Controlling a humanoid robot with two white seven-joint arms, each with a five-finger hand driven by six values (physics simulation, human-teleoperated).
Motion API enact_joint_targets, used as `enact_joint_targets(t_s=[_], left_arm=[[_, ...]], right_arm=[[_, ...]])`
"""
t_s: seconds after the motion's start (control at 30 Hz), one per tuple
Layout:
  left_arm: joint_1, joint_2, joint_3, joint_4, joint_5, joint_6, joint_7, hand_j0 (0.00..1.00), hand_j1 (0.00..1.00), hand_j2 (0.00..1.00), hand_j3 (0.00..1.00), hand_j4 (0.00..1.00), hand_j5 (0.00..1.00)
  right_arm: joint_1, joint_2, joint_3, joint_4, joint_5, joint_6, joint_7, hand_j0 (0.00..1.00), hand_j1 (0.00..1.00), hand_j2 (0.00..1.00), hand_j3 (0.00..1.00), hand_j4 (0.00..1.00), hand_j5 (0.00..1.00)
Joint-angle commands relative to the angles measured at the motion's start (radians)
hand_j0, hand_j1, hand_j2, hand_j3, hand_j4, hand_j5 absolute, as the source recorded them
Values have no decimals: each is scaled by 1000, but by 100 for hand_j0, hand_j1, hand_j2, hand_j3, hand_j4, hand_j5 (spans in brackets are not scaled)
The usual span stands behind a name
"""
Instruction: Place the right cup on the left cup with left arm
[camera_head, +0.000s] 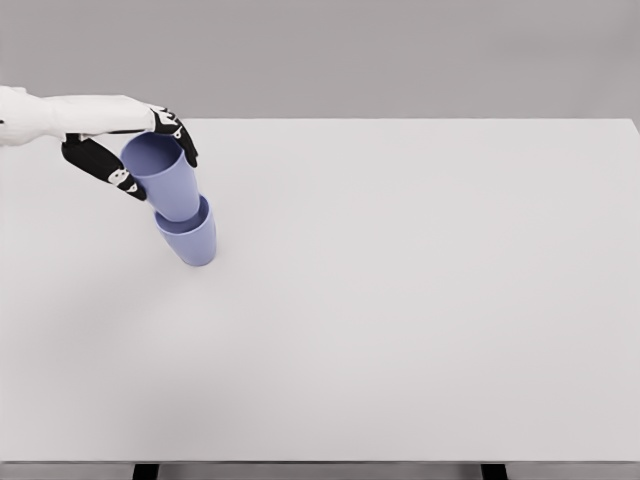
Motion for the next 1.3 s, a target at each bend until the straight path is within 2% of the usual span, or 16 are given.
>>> enact_joint_targets(t_s=[0.0,0.2,0.27,0.4,0.67,0.87,1.07,1.1,1.13,1.23,1.27], left_arm=[[0,1,2,-9,6,2,0,61,61,61,61,61,61],[0,3,4,-11,11,2,0,62,62,62,62,62,62],[0,3,4,-11,10,0,0,68,68,68,68,68,68],[0,1,4,-7,8,0,0,71,71,71,71,71,71],[0,3,4,-7,3,0,0,84,84,84,84,84,84],[0,3,5,-7,2,0,0,89,89,89,89,89,89],[2,3,8,-9,2,2,0,90,90,90,90,90,90],[2,4,15,-20,13,0,0,100,100,100,100,100,100],[2,10,18,-59,28,-6,0,100,100,100,100,100,100],[-5,124,21,-233,175,-31,0,100,100,100,100,100,100],[-5,135,24,-257,195,-70,0,100,100,100,100,100,100]], right_arm=[[0,0,0,0,1,-1,0,100,100,100,100,100,100],[-2,0,0,0,1,-1,0,100,100,100,100,100,100],[0,0,0,0,1,-1,0,100,100,100,100,100,100],[0,0,0,0,1,-1,0,100,100,100,100,100,100],[0,0,0,0,1,-1,0,100,100,100,100,100,100],[0,0,0,0,1,-1,0,100,100,100,100,100,100],[0,0,0,0,1,-1,0,100,100,100,100,100,100],[0,0,0,0,1,-1,0,100,100,100,100,100,100],[0,0,0,0,1,-1,0,100,100,100,100,100,100],[0,0,0,0,1,-1,0,100,100,100,100,100,100],[0,0,0,0,1,-1,0,100,100,100,100,100,100]])
